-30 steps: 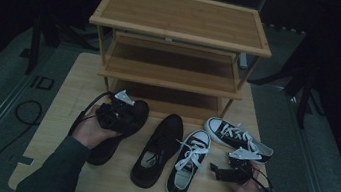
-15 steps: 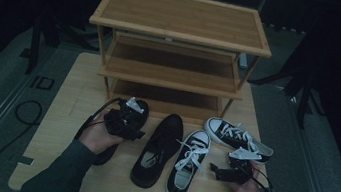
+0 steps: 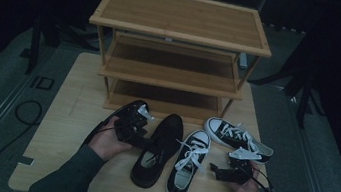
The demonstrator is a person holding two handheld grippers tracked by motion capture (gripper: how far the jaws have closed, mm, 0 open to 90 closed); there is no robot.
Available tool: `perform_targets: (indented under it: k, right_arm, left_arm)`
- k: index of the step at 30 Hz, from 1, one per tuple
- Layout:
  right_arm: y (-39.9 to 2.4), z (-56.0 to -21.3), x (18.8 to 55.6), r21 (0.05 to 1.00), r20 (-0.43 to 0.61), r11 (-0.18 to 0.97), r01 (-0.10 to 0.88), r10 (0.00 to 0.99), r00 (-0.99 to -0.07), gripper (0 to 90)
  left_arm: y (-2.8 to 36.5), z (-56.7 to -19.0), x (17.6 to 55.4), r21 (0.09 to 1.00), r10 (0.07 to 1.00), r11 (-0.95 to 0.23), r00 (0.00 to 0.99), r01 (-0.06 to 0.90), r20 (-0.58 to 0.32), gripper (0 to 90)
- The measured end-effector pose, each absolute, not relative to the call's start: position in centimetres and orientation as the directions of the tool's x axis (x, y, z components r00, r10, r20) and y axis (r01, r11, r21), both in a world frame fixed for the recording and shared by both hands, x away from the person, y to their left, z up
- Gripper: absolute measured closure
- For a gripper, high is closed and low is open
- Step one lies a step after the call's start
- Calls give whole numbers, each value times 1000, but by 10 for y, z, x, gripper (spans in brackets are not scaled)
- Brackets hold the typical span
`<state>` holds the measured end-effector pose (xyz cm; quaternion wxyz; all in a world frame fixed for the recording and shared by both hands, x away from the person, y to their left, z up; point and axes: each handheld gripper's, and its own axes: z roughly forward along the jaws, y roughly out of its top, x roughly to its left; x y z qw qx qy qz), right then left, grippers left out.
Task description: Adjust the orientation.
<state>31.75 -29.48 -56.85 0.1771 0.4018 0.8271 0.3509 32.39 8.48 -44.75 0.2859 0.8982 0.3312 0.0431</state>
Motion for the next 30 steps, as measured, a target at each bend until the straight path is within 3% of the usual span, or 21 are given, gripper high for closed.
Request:
perform_targets:
  k: [8,11,14,30]
  right_arm:
    - [-295,-569,318,723,-11,431,540,789,-615,108]
    - [-295,-568,317,723,-10,430,541,789,-614,108]
    - [-295,-568,318,723,-10,430,541,789,-614,108]
    - [-295,-568,317,722,-9,430,543,790,-613,108]
  left_arm:
    - [70,-452,326,515,624,-640,777,570,-84,608]
    - [71,-452,327,509,627,-639,774,577,-90,771]
    - [73,-449,325,508,633,-639,770,577,-77,856]
    - [112,-448,316,517,695,-580,714,630,-90,873]
